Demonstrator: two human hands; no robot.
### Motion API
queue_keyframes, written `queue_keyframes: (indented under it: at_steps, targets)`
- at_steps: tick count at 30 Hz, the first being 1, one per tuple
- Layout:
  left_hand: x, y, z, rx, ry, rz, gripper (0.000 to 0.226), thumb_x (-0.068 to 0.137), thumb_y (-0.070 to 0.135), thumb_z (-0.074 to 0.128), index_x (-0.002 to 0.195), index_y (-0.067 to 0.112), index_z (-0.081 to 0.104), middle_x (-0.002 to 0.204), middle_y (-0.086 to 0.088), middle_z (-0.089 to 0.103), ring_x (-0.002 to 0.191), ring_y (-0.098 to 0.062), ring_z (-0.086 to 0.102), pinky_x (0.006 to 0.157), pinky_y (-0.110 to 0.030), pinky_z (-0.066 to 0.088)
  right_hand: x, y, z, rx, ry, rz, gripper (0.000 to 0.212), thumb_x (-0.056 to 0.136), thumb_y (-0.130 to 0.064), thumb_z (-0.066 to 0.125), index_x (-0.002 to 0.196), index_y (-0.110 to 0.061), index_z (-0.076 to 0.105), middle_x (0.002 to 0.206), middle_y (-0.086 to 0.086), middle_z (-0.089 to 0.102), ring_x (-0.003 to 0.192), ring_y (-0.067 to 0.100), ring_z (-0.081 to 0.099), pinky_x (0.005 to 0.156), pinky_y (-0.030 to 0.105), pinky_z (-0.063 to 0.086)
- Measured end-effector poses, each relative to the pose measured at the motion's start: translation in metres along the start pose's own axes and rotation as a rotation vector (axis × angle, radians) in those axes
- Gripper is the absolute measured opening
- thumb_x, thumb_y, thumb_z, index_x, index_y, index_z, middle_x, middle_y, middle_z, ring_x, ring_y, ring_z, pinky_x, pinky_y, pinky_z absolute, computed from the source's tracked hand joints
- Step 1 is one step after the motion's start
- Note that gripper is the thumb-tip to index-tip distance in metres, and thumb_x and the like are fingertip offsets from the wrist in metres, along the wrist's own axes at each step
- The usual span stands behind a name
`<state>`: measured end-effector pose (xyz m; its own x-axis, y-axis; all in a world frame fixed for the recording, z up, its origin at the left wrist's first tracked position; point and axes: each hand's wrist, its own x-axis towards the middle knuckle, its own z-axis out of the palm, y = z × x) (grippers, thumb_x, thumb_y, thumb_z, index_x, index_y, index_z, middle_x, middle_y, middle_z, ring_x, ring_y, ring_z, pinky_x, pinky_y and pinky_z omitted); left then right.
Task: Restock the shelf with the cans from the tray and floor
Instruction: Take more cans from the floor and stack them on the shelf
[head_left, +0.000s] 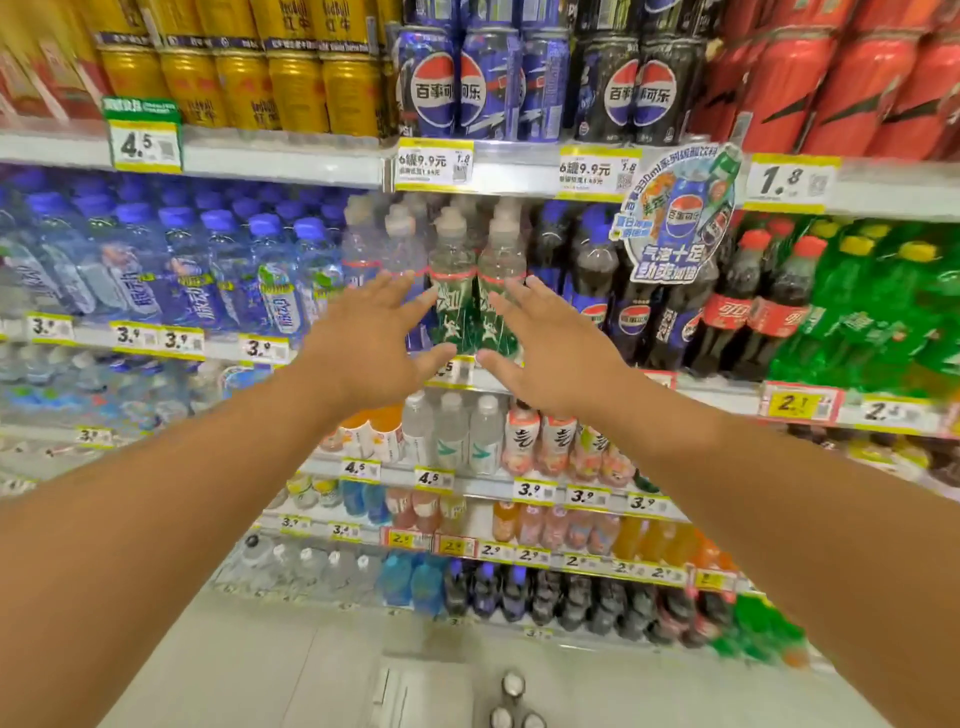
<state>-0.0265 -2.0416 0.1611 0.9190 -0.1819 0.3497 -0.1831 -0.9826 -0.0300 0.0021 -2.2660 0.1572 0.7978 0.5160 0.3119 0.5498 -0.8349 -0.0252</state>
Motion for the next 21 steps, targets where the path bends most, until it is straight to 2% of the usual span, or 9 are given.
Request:
queue_keyframes:
  at_steps: [4,10,13,17,19,21]
  targets:
    - [-0.023,0.008,0.041,-0.072,-0.031,0.025,0.079,0.088,0.07,0.043,0.152,0.025,0.033,0.161,-0.008,0.026,0.148,-0.027,0.022,0.119,-0.047,0.02,-0.028,-0.006,0.043,0.07,-0.035,0.093,0.076,0.097,-0.058,0.045,0.158,-0.02,0.021,0.166,0.004,0.015,0.153,0.021,0.006,0.122,0.039,0.011]
    - [-0.049,0.037,0.133,-0.147,-0.089,0.054,0.079,0.088,0.07,0.039,0.152,0.024,0.035,0.16,-0.008,0.03,0.147,-0.027,0.024,0.119,-0.045,0.021,-0.066,0.011,0.125,0.065,-0.082,0.131,0.077,0.093,-0.06,0.049,0.155,-0.017,0.028,0.163,0.005,0.026,0.151,0.023,0.016,0.119,0.041,0.019]
    - [-0.063,0.054,0.194,-0.173,-0.149,0.033,0.086,0.083,0.075,0.029,0.151,0.023,0.036,0.158,-0.01,0.034,0.145,-0.028,0.028,0.117,-0.046,0.026,-0.089,0.027,0.18,0.056,-0.104,0.133,0.077,0.094,-0.059,0.048,0.154,-0.016,0.029,0.161,0.008,0.03,0.149,0.026,0.021,0.117,0.044,0.029]
    - [-0.093,0.075,0.288,-0.2,-0.211,0.025,0.08,0.085,0.066,0.042,0.149,0.018,0.041,0.155,-0.015,0.038,0.144,-0.031,0.032,0.115,-0.047,0.026,-0.127,0.042,0.262,0.082,-0.207,0.172,0.079,0.096,-0.057,0.046,0.158,-0.015,0.021,0.165,0.008,0.019,0.152,0.025,0.014,0.12,0.044,0.022]
    - [-0.108,0.085,0.333,-0.172,-0.232,0.035,0.077,0.087,0.067,0.039,0.148,0.02,0.042,0.154,-0.012,0.04,0.143,-0.03,0.034,0.114,-0.049,0.027,-0.149,0.049,0.304,0.073,-0.23,0.162,0.078,0.097,-0.056,0.045,0.158,-0.014,0.022,0.165,0.009,0.019,0.152,0.026,0.015,0.119,0.043,0.022]
    - [-0.121,0.093,0.373,-0.185,-0.247,0.061,0.082,0.084,0.071,0.031,0.145,0.019,0.046,0.15,-0.013,0.046,0.139,-0.033,0.039,0.109,-0.055,0.034,-0.169,0.055,0.345,0.072,-0.234,0.149,0.078,0.096,-0.057,0.047,0.157,-0.014,0.025,0.164,0.01,0.024,0.15,0.027,0.02,0.116,0.042,0.026]
